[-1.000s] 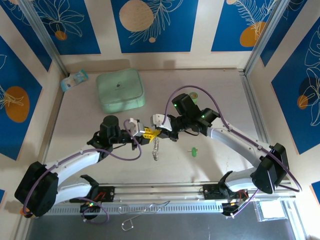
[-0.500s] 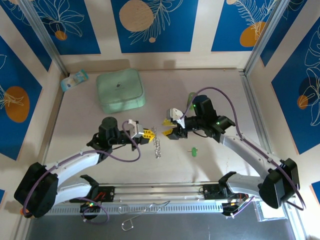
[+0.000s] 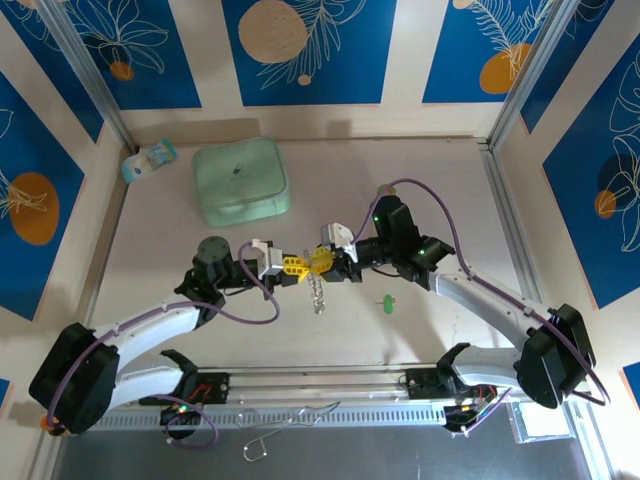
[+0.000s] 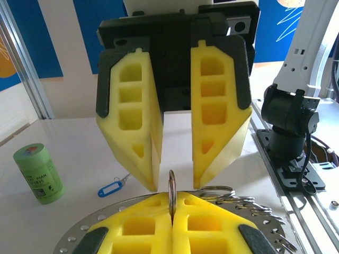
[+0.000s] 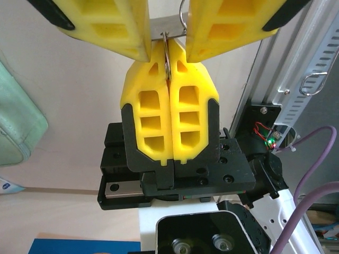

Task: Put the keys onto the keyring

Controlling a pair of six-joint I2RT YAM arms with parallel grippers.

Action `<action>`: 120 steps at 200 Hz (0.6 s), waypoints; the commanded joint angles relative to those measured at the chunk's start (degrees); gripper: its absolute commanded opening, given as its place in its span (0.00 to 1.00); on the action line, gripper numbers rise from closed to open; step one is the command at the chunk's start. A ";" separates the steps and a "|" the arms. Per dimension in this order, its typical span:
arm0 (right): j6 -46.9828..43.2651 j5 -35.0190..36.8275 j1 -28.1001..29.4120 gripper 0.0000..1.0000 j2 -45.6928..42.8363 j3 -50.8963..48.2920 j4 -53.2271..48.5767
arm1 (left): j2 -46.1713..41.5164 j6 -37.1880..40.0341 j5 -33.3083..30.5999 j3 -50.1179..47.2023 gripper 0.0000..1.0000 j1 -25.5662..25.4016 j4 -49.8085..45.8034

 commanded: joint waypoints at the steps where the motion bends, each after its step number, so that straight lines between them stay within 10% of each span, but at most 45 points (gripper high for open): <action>1: 0.25 0.45 0.69 0.23 0.88 0.59 1.21 | 0.45 -1.30 2.55 -0.67 0.00 -0.61 4.91; 74: -3.76 2.60 1.00 0.00 1.27 2.74 -4.29 | 0.23 -1.11 1.77 -0.98 0.00 -0.61 5.18; 88: -5.38 3.54 1.00 0.00 1.17 3.96 -6.98 | -0.62 0.12 0.22 -0.69 0.17 -0.58 2.19; 120: -9.77 7.07 1.47 0.00 1.55 7.79 -14.72 | -3.25 6.22 -3.01 2.08 0.21 -0.61 -12.59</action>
